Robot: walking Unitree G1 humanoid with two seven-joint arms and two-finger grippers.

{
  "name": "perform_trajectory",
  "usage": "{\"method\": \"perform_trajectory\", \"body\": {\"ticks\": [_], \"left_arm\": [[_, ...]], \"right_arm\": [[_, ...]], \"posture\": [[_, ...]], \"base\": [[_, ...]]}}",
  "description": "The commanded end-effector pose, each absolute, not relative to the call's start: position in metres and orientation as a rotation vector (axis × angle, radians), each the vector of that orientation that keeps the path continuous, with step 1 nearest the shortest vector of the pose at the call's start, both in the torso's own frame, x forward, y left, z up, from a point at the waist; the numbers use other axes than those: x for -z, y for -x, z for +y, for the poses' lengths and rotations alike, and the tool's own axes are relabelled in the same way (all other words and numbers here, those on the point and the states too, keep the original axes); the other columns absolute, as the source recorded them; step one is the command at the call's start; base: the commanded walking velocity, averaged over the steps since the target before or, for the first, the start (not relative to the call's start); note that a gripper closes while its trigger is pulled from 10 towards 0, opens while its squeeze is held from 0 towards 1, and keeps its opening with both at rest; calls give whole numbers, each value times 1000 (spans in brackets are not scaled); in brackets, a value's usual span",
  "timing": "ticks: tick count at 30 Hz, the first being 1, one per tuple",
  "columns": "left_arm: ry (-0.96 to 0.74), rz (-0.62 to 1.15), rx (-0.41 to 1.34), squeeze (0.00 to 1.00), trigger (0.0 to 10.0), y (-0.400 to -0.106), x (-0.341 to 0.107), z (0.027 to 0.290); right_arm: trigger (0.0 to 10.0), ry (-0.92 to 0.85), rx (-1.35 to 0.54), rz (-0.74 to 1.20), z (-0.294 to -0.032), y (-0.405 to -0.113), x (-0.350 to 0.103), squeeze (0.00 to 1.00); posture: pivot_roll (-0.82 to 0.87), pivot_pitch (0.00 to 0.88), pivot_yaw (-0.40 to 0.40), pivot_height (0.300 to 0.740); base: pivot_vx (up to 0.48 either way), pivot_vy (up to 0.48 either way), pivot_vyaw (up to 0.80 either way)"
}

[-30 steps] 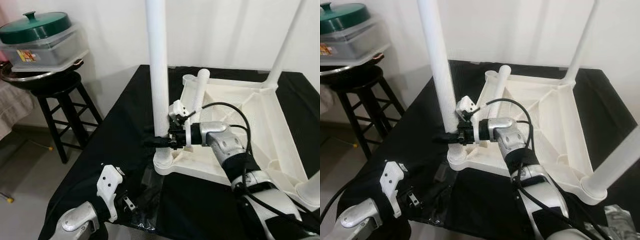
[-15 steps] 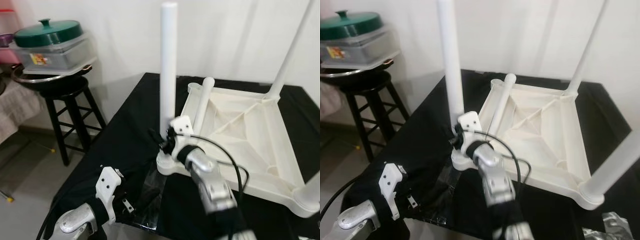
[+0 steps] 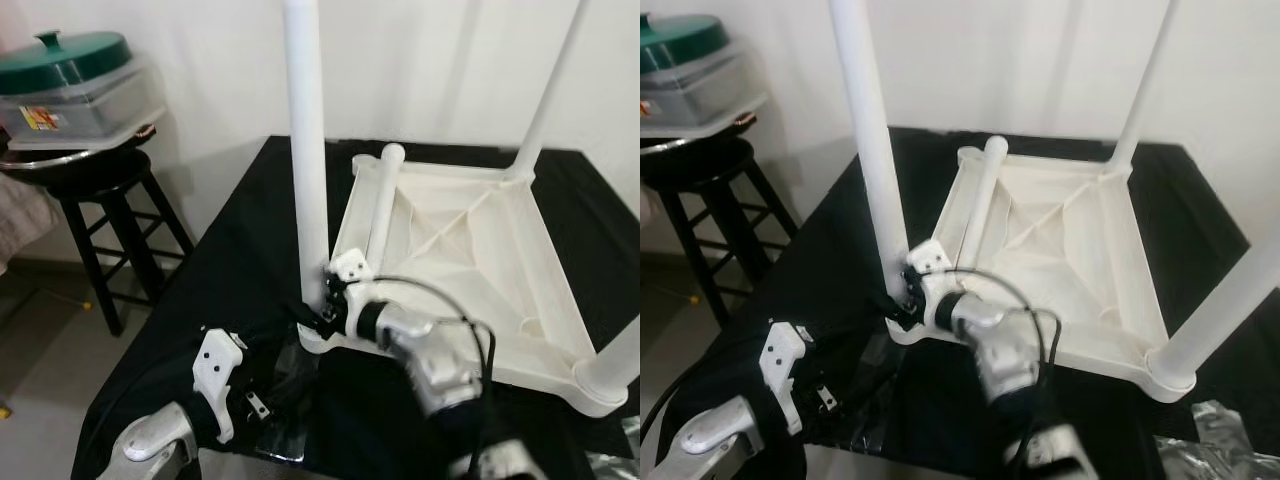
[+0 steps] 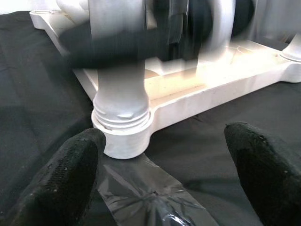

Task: Building children table

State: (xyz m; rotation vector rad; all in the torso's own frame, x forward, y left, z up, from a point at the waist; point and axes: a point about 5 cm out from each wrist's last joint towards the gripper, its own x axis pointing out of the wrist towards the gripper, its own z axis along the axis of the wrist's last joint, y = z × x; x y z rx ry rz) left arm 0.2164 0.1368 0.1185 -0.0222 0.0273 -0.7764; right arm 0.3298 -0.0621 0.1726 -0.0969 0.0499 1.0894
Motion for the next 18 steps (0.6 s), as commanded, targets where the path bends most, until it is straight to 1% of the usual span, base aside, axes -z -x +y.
{"method": "perform_trajectory", "body": {"ticks": [1, 2, 4, 8, 9, 10, 11, 12, 13, 18], "left_arm": [[20, 41, 772, 0, 10000, -217, -117, 138], [18, 41, 774, 0, 10000, -218, -117, 137], [15, 42, 775, 0, 10000, -219, -117, 137], [14, 42, 772, 0, 10000, -219, -116, 137], [13, 42, 769, 0, 10000, -219, -116, 137], [13, 42, 769, 0, 10000, -219, -116, 137], [11, 41, 766, 0, 10000, -219, -116, 137], [11, 41, 766, 0, 10000, -219, -116, 137], [11, 41, 764, 0, 10000, -218, -116, 138], [10, 39, 759, 0, 10000, -217, -116, 138]], "right_arm": [[10000, 92, -1202, 20, -55, -324, -176, 1000], [10000, 136, -1378, 2, -61, -330, -186, 0], [10000, 158, -1441, 10, -64, -335, -190, 0], [10000, 162, -1454, 42, -63, -343, -190, 0], [8392, 161, -1448, 72, -63, -350, -190, 0], [8392, 161, -1448, 72, -63, -350, -190, 0], [3961, 147, -1430, 99, -62, -356, -189, 0], [3961, 147, -1430, 99, -62, -356, -189, 0], [0, 134, -1415, 123, -62, -359, -188, 0], [0, 72, -1416, 132, -69, -358, -182, 0]], "posture": [[-29, 22, 17, 740], [-6, 16, 11, 740], [-6, 16, 11, 740], [10, 10, 8, 740], [15, 7, 8, 740], [15, 7, 8, 740], [16, 7, 8, 740], [16, 7, 8, 740], [21, 8, 5, 740], [14, 19, 8, 740]], "base": [[0, 0, 0], [0, 0, 0], [0, 0, 0], [0, 0, 0], [0, 0, 0], [0, 0, 0], [0, 0, 0], [0, 0, 0], [0, 0, 0], [0, 0, 0]]}}
